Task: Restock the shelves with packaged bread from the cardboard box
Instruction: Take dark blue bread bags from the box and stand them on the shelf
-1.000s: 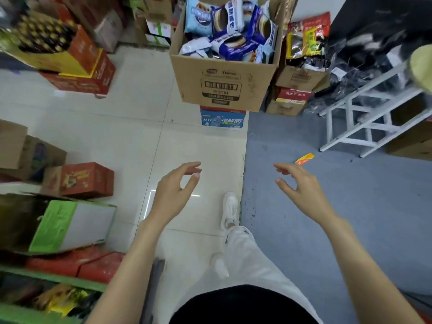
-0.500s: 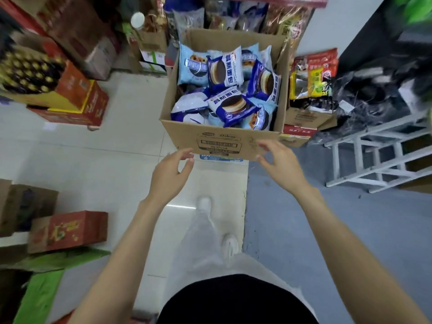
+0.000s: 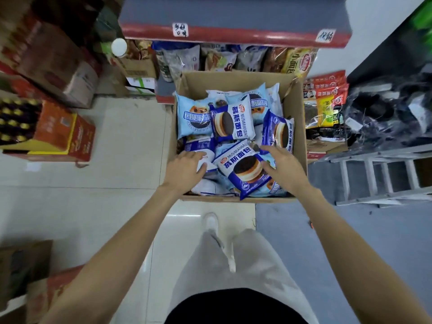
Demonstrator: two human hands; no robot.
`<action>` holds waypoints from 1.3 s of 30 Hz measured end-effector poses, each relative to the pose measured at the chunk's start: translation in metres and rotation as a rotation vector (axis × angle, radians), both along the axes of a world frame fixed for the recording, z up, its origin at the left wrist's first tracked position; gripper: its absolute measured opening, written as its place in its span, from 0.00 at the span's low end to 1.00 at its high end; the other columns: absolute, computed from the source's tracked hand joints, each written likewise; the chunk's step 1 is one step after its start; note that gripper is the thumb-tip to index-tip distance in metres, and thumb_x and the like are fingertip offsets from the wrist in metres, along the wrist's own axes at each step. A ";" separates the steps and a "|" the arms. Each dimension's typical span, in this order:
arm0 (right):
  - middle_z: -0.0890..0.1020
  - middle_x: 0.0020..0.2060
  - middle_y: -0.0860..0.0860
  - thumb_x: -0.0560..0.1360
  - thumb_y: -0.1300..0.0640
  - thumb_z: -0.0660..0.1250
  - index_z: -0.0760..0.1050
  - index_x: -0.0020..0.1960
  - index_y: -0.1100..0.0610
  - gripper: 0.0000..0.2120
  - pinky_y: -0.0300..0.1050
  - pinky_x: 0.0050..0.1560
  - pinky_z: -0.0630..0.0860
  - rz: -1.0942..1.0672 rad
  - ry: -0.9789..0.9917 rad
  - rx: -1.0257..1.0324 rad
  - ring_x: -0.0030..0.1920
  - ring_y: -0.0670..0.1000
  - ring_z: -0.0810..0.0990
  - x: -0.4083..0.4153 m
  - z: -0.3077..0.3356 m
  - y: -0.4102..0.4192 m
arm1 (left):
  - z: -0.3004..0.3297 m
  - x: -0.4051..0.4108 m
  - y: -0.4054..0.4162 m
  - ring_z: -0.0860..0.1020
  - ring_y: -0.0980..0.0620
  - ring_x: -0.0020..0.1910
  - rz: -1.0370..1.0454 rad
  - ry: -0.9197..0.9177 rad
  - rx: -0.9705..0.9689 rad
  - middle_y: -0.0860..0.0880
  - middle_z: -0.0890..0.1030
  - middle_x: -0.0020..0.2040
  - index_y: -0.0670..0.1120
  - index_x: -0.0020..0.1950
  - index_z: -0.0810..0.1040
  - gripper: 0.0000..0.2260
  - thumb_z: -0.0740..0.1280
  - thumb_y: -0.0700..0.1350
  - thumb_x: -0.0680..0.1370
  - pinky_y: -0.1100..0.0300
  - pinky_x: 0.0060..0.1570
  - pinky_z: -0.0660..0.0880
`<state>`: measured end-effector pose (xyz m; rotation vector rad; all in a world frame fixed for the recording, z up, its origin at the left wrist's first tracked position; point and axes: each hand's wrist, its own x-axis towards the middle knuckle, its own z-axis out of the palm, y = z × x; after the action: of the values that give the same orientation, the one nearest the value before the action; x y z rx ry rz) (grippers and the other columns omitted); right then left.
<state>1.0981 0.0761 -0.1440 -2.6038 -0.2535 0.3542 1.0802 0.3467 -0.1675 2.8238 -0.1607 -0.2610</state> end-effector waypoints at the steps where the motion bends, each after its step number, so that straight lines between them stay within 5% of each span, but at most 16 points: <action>1: 0.76 0.62 0.56 0.77 0.57 0.64 0.69 0.68 0.55 0.20 0.48 0.57 0.71 0.007 0.012 0.002 0.63 0.57 0.72 0.012 -0.003 0.003 | -0.003 0.013 0.000 0.77 0.44 0.55 -0.010 0.000 0.001 0.47 0.82 0.55 0.48 0.62 0.76 0.17 0.58 0.52 0.77 0.53 0.48 0.74; 10: 0.70 0.66 0.58 0.76 0.56 0.64 0.65 0.71 0.57 0.24 0.55 0.66 0.65 0.061 0.084 -0.035 0.65 0.62 0.68 0.115 -0.059 0.015 | -0.039 0.106 -0.015 0.75 0.43 0.59 0.098 0.105 0.018 0.45 0.78 0.61 0.48 0.67 0.71 0.17 0.59 0.50 0.80 0.53 0.54 0.72; 16: 0.59 0.73 0.60 0.76 0.50 0.65 0.48 0.76 0.57 0.37 0.55 0.67 0.65 -0.055 0.215 0.009 0.72 0.60 0.59 0.161 -0.086 0.033 | -0.068 0.146 -0.012 0.74 0.41 0.60 0.246 0.091 -0.043 0.42 0.76 0.62 0.45 0.70 0.69 0.21 0.64 0.50 0.78 0.49 0.55 0.73; 26: 0.62 0.70 0.58 0.77 0.59 0.64 0.41 0.77 0.52 0.40 0.58 0.51 0.74 -0.111 0.266 -0.051 0.60 0.64 0.73 0.168 -0.102 0.054 | -0.091 0.222 -0.045 0.57 0.43 0.74 -0.178 0.302 -0.104 0.43 0.59 0.75 0.48 0.77 0.52 0.45 0.75 0.52 0.69 0.48 0.72 0.56; 28: 0.64 0.69 0.59 0.77 0.59 0.63 0.42 0.77 0.54 0.37 0.56 0.51 0.74 -0.065 0.250 -0.059 0.60 0.63 0.73 0.169 -0.098 0.049 | -0.096 0.226 -0.048 0.61 0.42 0.72 -0.219 0.344 -0.076 0.43 0.62 0.74 0.49 0.77 0.51 0.45 0.75 0.51 0.69 0.49 0.70 0.58; 31: 0.70 0.66 0.59 0.74 0.62 0.57 0.61 0.73 0.60 0.27 0.54 0.62 0.72 0.076 -0.014 0.074 0.63 0.60 0.71 0.168 -0.079 0.017 | -0.100 0.227 -0.048 0.62 0.42 0.69 -0.256 0.320 -0.050 0.43 0.63 0.71 0.50 0.77 0.53 0.43 0.74 0.52 0.69 0.49 0.67 0.62; 34: 0.74 0.64 0.57 0.67 0.64 0.54 0.69 0.68 0.61 0.29 0.50 0.69 0.65 0.065 -0.159 0.039 0.65 0.57 0.69 0.163 -0.081 -0.041 | -0.100 0.229 -0.049 0.62 0.42 0.66 -0.253 0.282 0.000 0.42 0.64 0.68 0.51 0.76 0.55 0.42 0.74 0.56 0.69 0.49 0.64 0.65; 39: 0.60 0.74 0.53 0.67 0.64 0.71 0.50 0.76 0.53 0.45 0.55 0.75 0.52 0.115 0.281 -0.091 0.75 0.54 0.53 0.166 -0.104 -0.083 | -0.098 0.230 -0.055 0.63 0.44 0.66 -0.253 0.267 0.010 0.43 0.65 0.67 0.46 0.71 0.63 0.37 0.74 0.57 0.68 0.50 0.62 0.66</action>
<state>1.2640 -0.0067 -0.2477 -2.5930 -0.2952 0.7812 1.3107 0.2915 -0.2651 2.7411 -0.4579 -0.6911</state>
